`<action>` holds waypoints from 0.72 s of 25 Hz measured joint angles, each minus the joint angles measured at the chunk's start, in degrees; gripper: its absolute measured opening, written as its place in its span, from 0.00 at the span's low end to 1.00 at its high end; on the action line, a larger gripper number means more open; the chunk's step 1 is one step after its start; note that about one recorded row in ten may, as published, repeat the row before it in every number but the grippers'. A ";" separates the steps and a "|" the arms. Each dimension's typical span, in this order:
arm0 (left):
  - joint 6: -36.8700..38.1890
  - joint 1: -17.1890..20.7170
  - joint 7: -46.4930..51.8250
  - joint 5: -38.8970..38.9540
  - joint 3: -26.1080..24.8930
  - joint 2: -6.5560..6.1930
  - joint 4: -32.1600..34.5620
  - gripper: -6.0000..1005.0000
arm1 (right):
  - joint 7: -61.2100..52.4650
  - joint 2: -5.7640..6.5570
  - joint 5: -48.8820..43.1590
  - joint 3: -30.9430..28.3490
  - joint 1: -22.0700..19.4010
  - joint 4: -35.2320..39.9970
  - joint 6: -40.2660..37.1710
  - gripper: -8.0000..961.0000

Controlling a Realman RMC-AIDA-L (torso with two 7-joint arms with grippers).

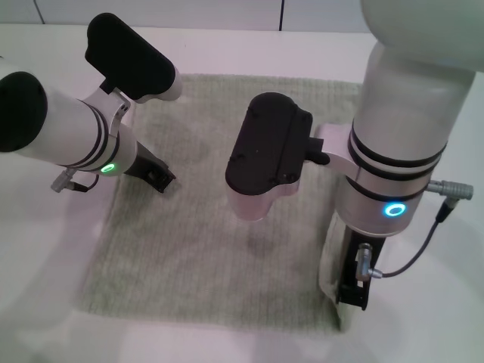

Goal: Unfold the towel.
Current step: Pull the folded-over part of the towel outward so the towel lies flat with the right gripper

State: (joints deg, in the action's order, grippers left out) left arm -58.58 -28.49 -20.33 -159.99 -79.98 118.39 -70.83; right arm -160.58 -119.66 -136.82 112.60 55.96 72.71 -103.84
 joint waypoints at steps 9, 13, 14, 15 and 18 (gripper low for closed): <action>0.53 0.24 -0.62 0.16 -0.09 0.00 0.76 0.00 | -4.67 -0.08 -0.01 0.45 -0.21 0.02 -2.33 0.03; 0.78 0.44 -0.65 0.17 -0.27 0.00 0.83 0.00 | -5.75 -0.13 0.17 0.14 -0.75 0.00 -3.47 0.04; 0.79 0.45 -0.65 0.17 -0.33 0.00 0.84 0.00 | -6.09 -0.13 0.17 0.00 -0.86 0.07 -3.76 0.04; 0.79 0.45 -0.65 0.17 -0.40 0.00 0.85 0.00 | -6.42 -0.13 0.17 -0.06 -0.87 0.12 -4.02 0.05; 0.78 0.33 -0.67 0.15 -0.46 0.00 0.87 0.00 | -7.22 -0.13 0.06 -0.09 -1.03 0.19 -4.93 0.05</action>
State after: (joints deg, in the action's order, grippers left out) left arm -57.80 -28.16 -21.00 -159.84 -80.44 118.39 -69.96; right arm -167.81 -119.80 -136.76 112.51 54.93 72.90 -108.77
